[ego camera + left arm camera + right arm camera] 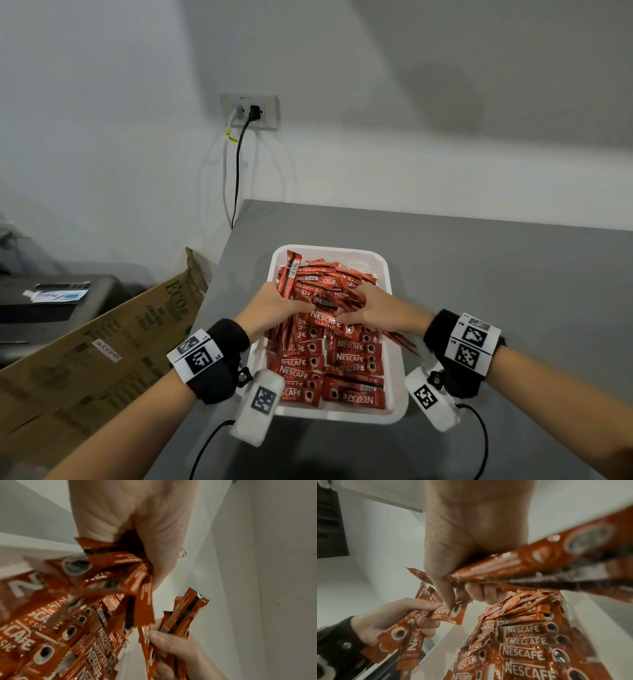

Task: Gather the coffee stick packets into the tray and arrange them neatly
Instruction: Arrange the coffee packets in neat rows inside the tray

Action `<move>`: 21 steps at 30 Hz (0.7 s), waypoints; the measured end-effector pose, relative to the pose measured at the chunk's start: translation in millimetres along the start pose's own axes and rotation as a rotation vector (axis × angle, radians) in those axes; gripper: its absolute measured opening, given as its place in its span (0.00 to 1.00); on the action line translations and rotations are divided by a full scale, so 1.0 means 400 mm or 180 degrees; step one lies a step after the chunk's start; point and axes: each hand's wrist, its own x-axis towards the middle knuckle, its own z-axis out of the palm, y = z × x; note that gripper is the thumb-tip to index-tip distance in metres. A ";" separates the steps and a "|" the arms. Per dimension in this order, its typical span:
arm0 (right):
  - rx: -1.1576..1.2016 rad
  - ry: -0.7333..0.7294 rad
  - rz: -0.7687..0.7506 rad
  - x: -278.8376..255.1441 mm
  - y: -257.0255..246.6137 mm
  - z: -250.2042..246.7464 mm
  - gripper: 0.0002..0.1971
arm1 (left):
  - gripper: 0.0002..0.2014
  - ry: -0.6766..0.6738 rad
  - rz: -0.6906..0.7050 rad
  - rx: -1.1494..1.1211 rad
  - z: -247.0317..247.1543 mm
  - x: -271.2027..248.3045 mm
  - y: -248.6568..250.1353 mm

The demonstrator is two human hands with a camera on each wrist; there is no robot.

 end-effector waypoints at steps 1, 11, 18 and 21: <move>-0.0007 -0.0050 0.0010 0.000 0.003 -0.002 0.13 | 0.12 -0.0085 -0.0004 0.0029 -0.003 -0.001 0.000; -0.0780 -0.0415 -0.0103 -0.023 0.010 0.019 0.04 | 0.04 -0.0482 0.0233 0.0942 0.037 0.003 -0.026; -0.2087 -0.1276 0.0155 -0.044 0.023 0.079 0.16 | 0.03 0.0057 0.0404 0.1218 0.000 0.014 -0.024; -0.2318 -0.1358 0.0198 -0.036 0.023 0.102 0.17 | 0.04 0.0011 0.0335 0.1031 -0.013 0.014 -0.011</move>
